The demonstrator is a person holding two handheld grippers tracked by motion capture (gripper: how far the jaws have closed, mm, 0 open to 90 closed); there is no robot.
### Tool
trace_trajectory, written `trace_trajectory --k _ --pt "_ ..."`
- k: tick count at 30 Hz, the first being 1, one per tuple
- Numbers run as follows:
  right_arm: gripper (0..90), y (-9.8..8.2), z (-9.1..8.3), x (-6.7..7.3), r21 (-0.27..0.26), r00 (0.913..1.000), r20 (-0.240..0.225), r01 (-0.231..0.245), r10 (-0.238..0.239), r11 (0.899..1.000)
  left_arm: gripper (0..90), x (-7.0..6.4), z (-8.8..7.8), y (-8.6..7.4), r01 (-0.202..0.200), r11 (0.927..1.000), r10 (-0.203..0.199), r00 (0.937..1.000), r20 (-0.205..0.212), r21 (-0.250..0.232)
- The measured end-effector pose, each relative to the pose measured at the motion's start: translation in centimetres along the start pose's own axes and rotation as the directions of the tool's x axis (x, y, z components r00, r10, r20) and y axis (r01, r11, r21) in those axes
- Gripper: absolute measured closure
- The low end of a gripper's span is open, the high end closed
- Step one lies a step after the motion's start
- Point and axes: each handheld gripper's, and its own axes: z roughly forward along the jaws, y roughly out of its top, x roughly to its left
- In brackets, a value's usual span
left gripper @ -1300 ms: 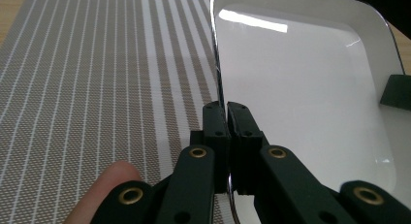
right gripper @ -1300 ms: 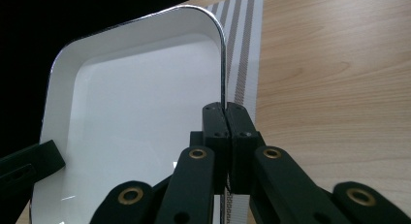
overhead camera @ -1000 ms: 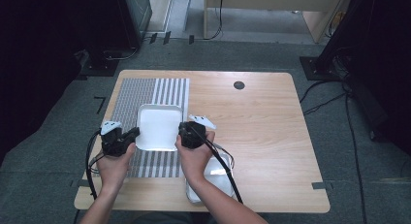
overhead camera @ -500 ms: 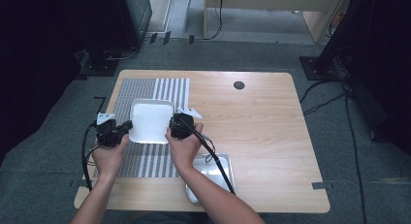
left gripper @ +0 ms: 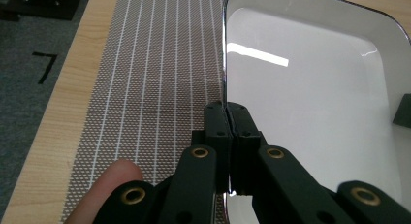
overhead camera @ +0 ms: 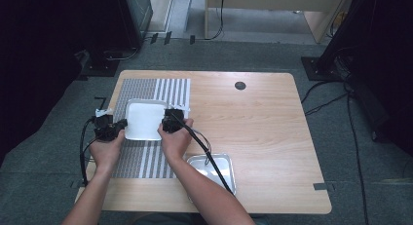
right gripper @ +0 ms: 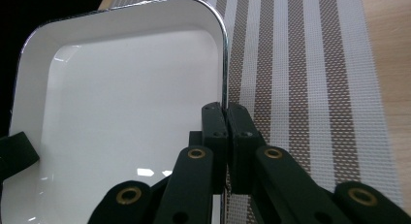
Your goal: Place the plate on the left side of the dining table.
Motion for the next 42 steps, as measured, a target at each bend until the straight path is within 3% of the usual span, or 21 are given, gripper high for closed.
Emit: trace_trajectory --k 5,13,24,31,37,39,42 --pt "89.0 -0.2 1.8 0.1 0.033 0.9999 0.013 -0.007 0.007 0.999 89.3 0.7 1.4 -0.1 0.015 0.9992 -0.015 0.9998 -0.012 0.036" --pt "88.7 -0.2 3.2 0.4 0.034 0.9986 0.053 0.002 -0.004 0.999 88.8 1.2 2.7 -0.1 0.058 0.9962 -0.057 0.9981 -0.022 0.065" --pt "88.1 0.0 3.9 0.3 0.029 0.9978 0.066 0.002 -0.004 1.000 88.0 1.3 3.7 0.0 0.069 0.9953 -0.067 0.9975 -0.023 0.069" --pt "87.5 0.2 4.2 0.0 0.020 0.9978 0.067 -0.005 0.003 1.000 88.0 0.9 4.0 0.7 0.045 0.9962 -0.043 0.9985 -0.034 0.074" --pt "86.6 0.4 4.3 -0.1 0.015 0.9981 0.060 0.010 -0.011 1.000 87.0 0.9 4.6 0.6 0.055 0.9948 -0.052 0.9978 -0.042 0.086" --pt "85.8 0.3 4.3 -0.2 0.013 0.9983 0.055 0.020 -0.021 1.000 85.7 0.8 4.7 0.5 0.049 0.9946 -0.045 0.9980 -0.044 0.091" --pt "81.1 0.3 4.3 -0.3 0.013 0.9984 0.043 0.036 -0.036 0.999 75.2 0.7 4.6 0.6 0.062 0.9953 -0.060 0.9979 -0.022 0.075"
